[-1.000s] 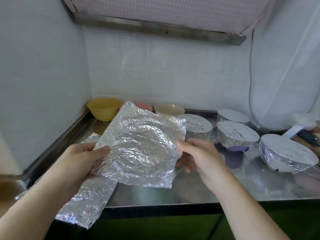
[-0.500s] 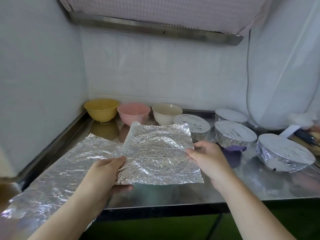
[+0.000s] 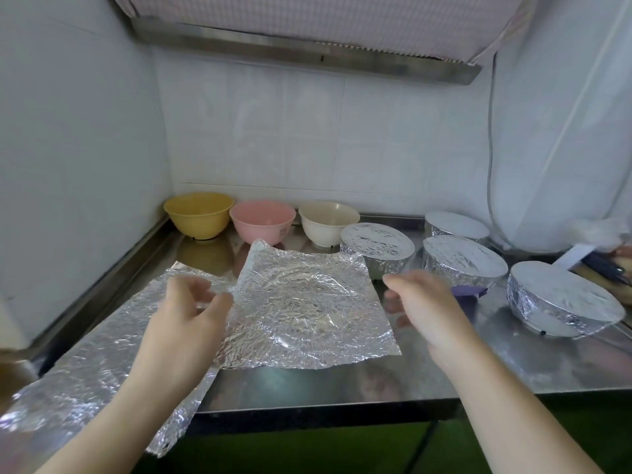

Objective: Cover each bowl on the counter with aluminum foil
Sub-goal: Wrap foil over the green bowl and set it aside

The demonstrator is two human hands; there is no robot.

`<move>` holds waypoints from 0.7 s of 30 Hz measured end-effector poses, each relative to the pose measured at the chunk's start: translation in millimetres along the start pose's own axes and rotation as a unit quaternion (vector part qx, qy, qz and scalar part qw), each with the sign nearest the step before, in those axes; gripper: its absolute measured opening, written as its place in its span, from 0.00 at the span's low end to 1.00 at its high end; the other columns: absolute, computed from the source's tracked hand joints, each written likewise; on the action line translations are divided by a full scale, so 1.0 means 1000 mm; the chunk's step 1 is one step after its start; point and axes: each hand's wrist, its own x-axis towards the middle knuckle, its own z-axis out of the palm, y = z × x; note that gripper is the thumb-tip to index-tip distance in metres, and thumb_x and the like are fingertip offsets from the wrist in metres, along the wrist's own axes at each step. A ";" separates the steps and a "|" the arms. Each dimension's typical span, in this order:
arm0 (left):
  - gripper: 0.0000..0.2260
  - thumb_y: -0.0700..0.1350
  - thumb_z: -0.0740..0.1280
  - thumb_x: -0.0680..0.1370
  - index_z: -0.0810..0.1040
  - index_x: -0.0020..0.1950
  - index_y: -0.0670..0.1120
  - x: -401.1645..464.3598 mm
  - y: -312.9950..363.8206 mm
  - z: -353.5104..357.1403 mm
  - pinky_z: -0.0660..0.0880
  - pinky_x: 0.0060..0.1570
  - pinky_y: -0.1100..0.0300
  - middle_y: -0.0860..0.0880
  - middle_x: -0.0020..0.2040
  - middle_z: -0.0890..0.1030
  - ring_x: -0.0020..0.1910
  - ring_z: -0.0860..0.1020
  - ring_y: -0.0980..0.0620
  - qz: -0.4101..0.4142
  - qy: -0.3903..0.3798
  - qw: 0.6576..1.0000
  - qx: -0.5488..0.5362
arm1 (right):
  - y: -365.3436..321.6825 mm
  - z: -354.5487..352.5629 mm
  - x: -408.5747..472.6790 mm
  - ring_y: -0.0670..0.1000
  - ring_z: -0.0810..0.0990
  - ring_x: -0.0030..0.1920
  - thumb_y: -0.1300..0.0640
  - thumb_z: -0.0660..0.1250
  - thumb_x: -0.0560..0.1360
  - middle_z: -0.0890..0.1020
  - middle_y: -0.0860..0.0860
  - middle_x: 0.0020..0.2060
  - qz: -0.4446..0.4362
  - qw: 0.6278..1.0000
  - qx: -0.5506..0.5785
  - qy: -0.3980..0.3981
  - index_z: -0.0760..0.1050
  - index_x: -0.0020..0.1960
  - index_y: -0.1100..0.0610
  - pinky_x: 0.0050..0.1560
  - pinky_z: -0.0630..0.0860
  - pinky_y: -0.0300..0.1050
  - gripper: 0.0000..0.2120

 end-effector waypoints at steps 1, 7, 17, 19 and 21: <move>0.11 0.51 0.67 0.82 0.73 0.63 0.53 -0.011 0.006 -0.005 0.71 0.51 0.54 0.55 0.59 0.77 0.55 0.77 0.54 0.092 0.014 0.995 0.033 | -0.006 -0.002 -0.001 0.54 0.82 0.42 0.51 0.72 0.77 0.85 0.56 0.42 -0.015 1.000 -0.017 0.011 0.80 0.50 0.63 0.49 0.78 0.55 0.14; 0.21 0.52 0.61 0.84 0.70 0.78 0.52 0.015 0.026 0.015 0.57 0.68 0.71 0.60 0.79 0.66 0.76 0.64 0.60 0.284 -0.115 0.927 0.217 | -0.053 0.008 -0.019 0.49 0.74 0.69 0.50 0.64 0.84 0.73 0.46 0.73 -0.197 0.935 -0.290 -0.059 0.70 0.76 0.49 0.66 0.68 0.44 0.21; 0.34 0.63 0.49 0.85 0.43 0.86 0.50 0.029 0.000 0.048 0.39 0.77 0.65 0.54 0.86 0.42 0.83 0.41 0.59 0.238 -0.210 0.892 0.323 | -0.012 0.064 -0.009 0.49 0.36 0.85 0.37 0.45 0.87 0.38 0.45 0.85 -0.194 0.836 -0.464 -0.222 0.40 0.87 0.49 0.83 0.37 0.51 0.33; 0.35 0.65 0.47 0.84 0.41 0.86 0.51 0.031 -0.006 0.046 0.39 0.78 0.64 0.56 0.85 0.41 0.83 0.40 0.59 0.234 -0.215 0.893 0.317 | -0.010 0.064 -0.010 0.48 0.35 0.84 0.36 0.44 0.87 0.37 0.45 0.85 -0.191 0.842 -0.453 -0.220 0.39 0.87 0.50 0.80 0.35 0.46 0.34; 0.35 0.66 0.46 0.84 0.40 0.86 0.52 0.031 -0.008 0.045 0.39 0.78 0.63 0.57 0.85 0.39 0.82 0.39 0.61 0.232 -0.216 0.895 0.315 | -0.011 0.063 -0.012 0.46 0.36 0.84 0.36 0.45 0.87 0.37 0.44 0.85 -0.188 0.852 -0.437 -0.219 0.37 0.86 0.50 0.74 0.33 0.40 0.35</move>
